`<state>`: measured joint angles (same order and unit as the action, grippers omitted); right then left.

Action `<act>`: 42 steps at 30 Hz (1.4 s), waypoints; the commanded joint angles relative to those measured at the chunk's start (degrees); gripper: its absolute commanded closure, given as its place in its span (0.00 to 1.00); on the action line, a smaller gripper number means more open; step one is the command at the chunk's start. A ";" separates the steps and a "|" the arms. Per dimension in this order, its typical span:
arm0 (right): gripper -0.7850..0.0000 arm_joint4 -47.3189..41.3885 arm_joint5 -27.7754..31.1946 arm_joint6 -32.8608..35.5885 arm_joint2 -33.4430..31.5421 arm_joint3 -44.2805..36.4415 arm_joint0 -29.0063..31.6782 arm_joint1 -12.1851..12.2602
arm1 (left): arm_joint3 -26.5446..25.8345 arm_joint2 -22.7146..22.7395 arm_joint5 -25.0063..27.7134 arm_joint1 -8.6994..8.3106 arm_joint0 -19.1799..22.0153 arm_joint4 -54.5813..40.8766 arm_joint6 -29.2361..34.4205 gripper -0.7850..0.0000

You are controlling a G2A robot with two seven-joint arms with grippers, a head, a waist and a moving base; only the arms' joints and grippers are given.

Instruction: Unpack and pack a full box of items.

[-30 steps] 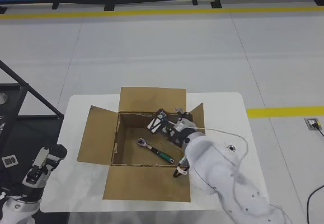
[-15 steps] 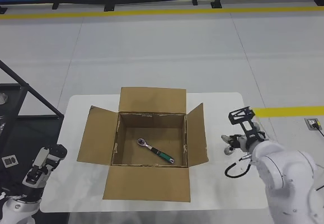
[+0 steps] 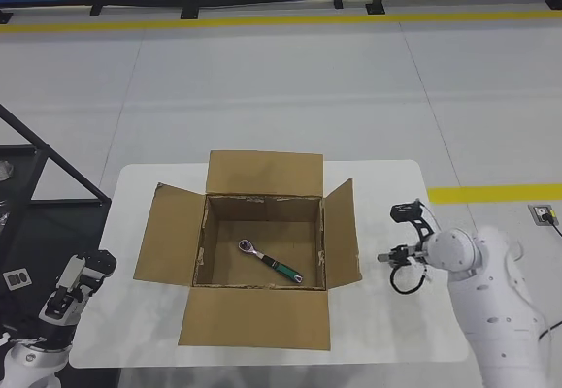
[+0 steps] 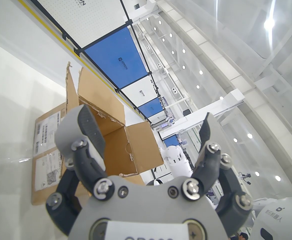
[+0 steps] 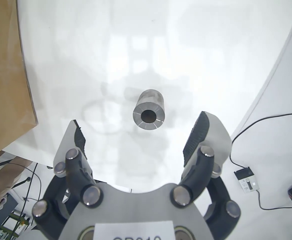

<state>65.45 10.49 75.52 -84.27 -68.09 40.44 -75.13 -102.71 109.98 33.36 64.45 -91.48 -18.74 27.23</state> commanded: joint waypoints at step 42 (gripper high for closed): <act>1.00 2.36 -11.23 -3.42 9.75 11.38 -8.38 -0.09 | 0.00 0.00 0.00 0.00 0.00 0.00 0.00 0.00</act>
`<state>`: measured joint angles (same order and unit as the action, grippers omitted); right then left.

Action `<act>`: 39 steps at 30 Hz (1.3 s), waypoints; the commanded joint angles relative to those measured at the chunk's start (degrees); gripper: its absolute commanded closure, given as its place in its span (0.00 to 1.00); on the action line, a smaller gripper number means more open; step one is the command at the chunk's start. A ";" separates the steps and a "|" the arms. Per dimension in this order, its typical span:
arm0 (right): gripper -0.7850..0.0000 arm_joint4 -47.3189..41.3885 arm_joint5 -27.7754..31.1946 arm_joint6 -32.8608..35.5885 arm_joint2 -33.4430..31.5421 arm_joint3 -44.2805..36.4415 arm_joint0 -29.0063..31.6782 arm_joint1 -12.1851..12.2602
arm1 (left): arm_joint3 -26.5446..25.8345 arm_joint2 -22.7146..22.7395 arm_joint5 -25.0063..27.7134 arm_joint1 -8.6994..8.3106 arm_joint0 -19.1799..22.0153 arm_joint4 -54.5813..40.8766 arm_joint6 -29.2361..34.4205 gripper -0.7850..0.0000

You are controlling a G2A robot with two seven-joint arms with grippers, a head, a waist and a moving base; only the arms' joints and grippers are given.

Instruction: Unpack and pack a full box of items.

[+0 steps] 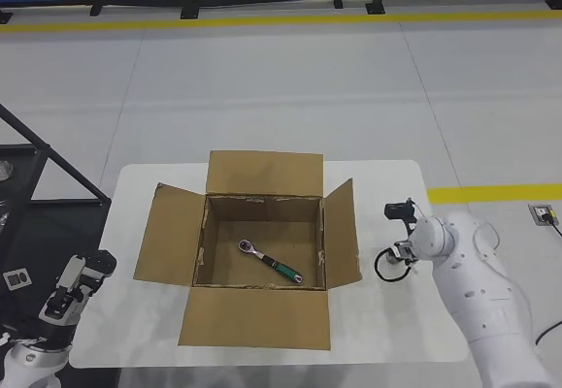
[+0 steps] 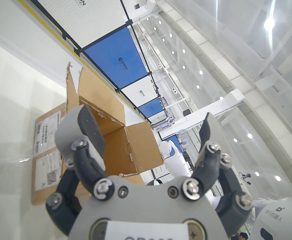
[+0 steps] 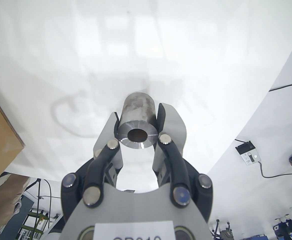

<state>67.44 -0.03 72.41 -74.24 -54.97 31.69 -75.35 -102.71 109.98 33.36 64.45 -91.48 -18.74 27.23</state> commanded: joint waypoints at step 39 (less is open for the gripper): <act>1.00 -8.98 16.32 -10.17 45.67 6.87 -27.80 -18.29 | 0.00 0.00 0.00 0.00 0.00 0.00 0.00 0.00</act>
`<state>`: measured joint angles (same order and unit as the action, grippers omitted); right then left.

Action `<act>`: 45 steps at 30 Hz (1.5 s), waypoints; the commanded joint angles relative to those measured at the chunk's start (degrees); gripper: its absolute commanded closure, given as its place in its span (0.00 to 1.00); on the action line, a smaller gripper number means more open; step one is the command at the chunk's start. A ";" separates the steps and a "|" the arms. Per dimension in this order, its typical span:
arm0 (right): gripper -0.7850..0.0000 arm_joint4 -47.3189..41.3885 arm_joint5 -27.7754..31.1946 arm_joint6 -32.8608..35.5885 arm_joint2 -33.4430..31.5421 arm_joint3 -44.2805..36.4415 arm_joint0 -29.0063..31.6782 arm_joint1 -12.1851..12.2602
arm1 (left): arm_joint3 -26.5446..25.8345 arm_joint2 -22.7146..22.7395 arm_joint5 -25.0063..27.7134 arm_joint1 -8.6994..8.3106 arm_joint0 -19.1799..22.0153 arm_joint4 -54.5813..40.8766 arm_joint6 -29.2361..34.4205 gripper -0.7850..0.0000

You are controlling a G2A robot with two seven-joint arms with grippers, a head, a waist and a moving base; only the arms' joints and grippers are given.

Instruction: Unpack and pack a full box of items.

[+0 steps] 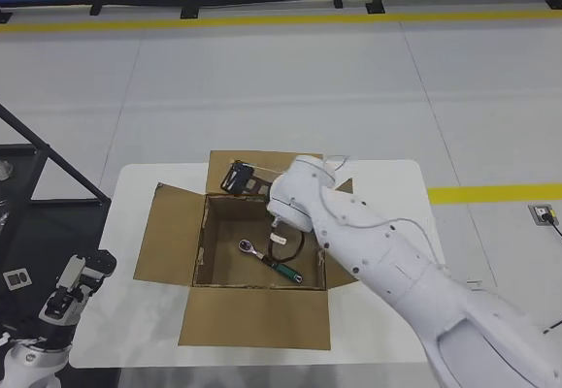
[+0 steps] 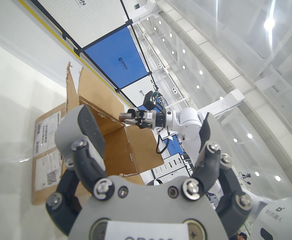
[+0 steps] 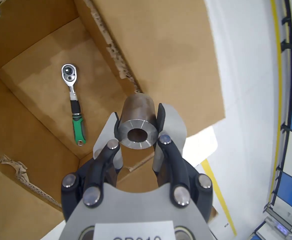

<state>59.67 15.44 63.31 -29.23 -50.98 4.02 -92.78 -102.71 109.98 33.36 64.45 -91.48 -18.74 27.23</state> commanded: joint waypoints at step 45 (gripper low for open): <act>0.49 -6.63 3.76 -13.04 5.33 41.21 1.15 -16.56 | 0.00 0.00 0.00 0.00 0.00 0.00 0.00 0.00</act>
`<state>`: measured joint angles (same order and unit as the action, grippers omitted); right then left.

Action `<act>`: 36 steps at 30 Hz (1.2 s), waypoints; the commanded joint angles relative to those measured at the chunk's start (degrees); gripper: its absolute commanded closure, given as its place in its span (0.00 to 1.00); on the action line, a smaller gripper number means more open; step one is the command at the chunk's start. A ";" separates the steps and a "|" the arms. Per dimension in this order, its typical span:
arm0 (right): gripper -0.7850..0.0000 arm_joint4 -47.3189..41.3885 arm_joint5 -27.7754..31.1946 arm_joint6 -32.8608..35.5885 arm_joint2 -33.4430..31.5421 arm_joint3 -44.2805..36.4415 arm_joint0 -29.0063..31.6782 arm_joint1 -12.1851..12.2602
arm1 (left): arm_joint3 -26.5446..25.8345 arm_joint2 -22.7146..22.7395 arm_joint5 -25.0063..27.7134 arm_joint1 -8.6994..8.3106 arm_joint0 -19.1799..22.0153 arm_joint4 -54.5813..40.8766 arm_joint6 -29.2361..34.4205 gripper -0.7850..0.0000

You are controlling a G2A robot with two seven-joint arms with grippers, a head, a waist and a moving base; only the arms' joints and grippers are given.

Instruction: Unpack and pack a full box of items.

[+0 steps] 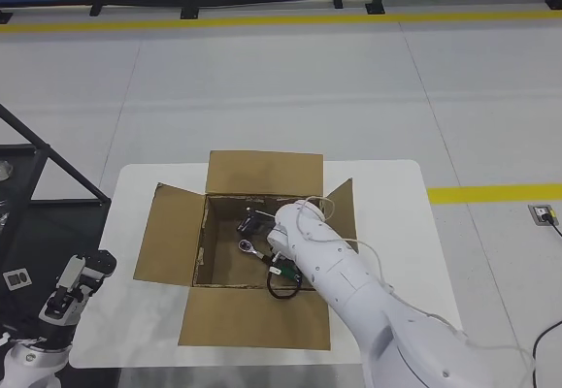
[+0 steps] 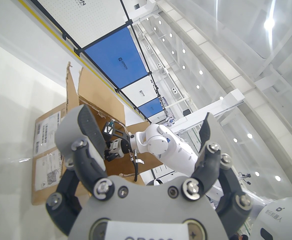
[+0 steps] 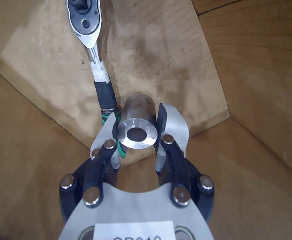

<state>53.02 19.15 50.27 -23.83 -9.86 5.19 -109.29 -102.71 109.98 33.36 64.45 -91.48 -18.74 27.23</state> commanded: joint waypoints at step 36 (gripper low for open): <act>0.00 -1.32 5.41 -21.39 -4.46 -3.63 -2.24 2.67 | 4.46 -5.39 -5.13 -0.81 5.09 10.55 5.85 0.00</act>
<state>51.70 24.56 28.89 -28.29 -13.49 2.95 -106.63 -98.03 104.61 28.18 63.66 -86.20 -8.43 33.07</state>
